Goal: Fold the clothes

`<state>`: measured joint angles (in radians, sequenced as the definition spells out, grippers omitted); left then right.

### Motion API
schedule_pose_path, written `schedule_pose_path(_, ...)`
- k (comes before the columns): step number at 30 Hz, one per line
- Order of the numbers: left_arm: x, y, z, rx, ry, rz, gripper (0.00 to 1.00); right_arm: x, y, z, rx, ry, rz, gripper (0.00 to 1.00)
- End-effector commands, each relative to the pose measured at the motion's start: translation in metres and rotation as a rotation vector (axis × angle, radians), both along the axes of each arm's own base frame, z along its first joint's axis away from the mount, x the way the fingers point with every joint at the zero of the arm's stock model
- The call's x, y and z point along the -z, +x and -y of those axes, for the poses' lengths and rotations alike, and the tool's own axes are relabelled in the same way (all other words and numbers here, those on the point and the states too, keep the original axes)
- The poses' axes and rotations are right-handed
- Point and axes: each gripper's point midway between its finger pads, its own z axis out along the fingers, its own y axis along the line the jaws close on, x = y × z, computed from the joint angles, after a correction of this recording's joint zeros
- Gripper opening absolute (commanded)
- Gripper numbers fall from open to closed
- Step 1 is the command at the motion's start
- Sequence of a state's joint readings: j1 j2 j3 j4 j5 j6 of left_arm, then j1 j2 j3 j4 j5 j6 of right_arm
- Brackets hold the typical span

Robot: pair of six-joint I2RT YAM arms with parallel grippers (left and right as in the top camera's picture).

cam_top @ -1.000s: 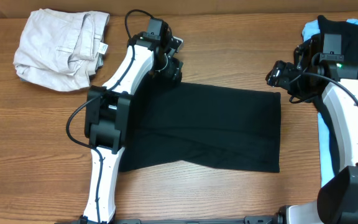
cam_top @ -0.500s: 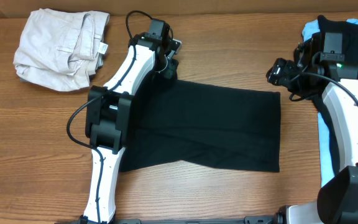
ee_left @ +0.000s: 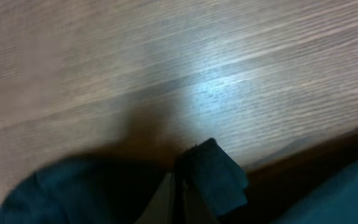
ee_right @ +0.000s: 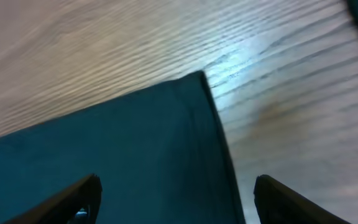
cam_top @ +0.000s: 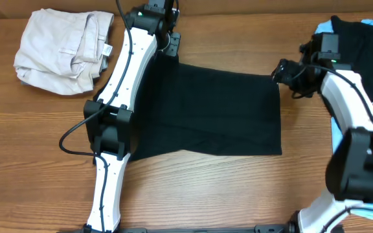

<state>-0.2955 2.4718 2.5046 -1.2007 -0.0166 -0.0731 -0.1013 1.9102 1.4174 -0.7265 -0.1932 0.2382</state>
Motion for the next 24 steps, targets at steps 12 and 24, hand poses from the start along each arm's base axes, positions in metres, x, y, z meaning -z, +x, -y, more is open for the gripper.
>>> schedule_pose_path(12, 0.010, -0.024, 0.014, -0.051, 0.009, -0.081, 0.04, 0.078, 0.044, 0.001, -0.010, -0.014, 0.045, 0.64)
schedule_pose_path(24, 0.013, -0.027, -0.020, -0.109, 0.073, -0.118, 0.04, 0.076, 0.055, -0.006, -0.024, -0.013, 0.089, 0.21)
